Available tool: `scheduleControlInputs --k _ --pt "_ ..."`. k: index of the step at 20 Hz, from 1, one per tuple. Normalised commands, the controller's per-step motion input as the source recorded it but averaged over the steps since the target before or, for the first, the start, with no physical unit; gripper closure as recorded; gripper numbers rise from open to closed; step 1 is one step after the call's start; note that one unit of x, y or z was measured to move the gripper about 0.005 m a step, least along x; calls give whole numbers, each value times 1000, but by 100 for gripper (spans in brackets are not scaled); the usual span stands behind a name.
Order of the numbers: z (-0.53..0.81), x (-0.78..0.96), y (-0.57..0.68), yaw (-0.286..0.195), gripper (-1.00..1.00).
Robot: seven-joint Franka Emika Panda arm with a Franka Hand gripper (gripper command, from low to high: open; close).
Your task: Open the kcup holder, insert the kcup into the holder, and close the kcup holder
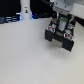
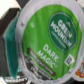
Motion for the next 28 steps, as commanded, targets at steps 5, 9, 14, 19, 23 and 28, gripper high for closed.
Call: scheduleControlInputs --k 5,9,14,19,23,28 --pt "20 9 -2 -4 100" --pt "129 18 -45 -10 100" --pt "-62 20 -7 2 100" --pt "58 -18 -26 -3 100" --pt "-245 -64 0 54 100" --pt "-342 -92 -15 129 100"
